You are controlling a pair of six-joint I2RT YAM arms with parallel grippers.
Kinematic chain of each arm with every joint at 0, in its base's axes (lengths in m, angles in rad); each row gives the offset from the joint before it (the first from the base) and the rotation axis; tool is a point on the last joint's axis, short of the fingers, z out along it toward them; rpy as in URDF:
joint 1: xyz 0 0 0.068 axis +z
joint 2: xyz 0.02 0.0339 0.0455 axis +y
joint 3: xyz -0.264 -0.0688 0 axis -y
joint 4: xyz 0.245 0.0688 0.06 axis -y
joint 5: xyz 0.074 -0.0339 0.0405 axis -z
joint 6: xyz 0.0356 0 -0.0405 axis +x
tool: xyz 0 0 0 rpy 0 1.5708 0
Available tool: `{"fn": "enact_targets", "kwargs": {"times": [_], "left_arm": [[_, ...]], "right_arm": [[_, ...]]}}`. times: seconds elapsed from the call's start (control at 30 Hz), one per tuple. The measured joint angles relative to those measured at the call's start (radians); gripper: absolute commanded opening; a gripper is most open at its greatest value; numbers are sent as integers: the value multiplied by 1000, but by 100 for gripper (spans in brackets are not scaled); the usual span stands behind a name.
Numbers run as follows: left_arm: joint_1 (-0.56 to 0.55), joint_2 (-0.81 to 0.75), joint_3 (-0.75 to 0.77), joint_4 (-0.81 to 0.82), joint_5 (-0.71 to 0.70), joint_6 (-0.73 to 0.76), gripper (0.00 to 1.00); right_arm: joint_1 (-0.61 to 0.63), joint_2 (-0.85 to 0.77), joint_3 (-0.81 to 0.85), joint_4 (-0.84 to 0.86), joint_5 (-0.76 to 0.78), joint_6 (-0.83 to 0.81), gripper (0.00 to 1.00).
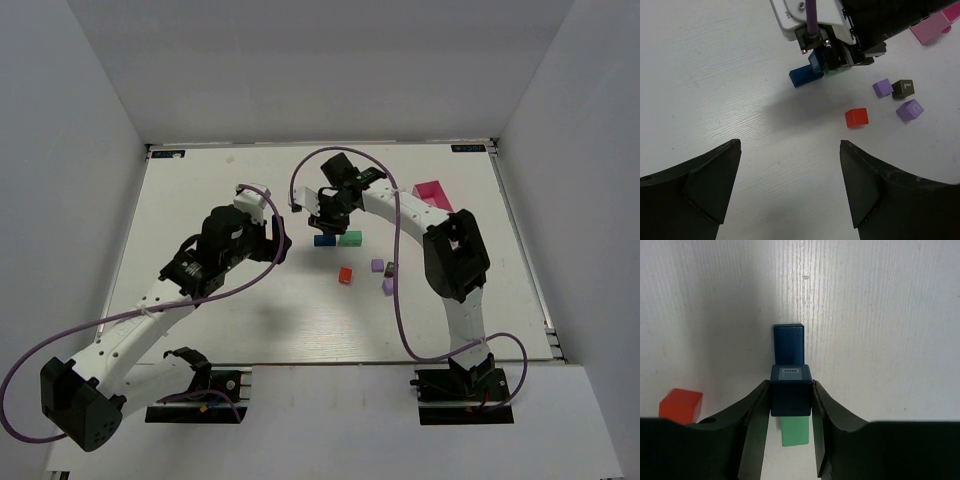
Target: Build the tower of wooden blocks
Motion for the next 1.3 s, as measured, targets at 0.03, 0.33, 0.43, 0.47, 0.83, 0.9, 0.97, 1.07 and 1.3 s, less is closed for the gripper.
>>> {"fn": "enact_targets", "kwargs": {"times": [0.03, 0.33, 0.43, 0.47, 0.83, 0.9, 0.97, 1.07, 1.3], "left_arm": [[0, -2, 0, 0, 0, 0, 91], [0, -6, 0, 0, 4, 3, 91], [0, -9, 0, 0, 5, 3, 91], [0, -10, 0, 0, 5, 3, 91], [0, -11, 0, 0, 6, 3, 91], [0, -11, 0, 0, 6, 3, 91], [0, -11, 0, 0, 6, 3, 91], [0, -11, 0, 1, 6, 3, 91], [0, -11, 0, 0, 6, 3, 91]], "right_arm": [[0, 8, 5, 0, 6, 0, 20], [6, 71, 39, -3, 42, -1, 20], [6, 81, 42, -4, 47, -2, 21], [6, 83, 42, -4, 48, -3, 21], [6, 89, 43, -8, 57, -3, 22], [6, 89, 43, -8, 57, -3, 22], [6, 89, 43, -8, 56, -3, 22], [6, 89, 43, -8, 57, -3, 24], [6, 94, 43, -8, 59, -3, 25]]}}
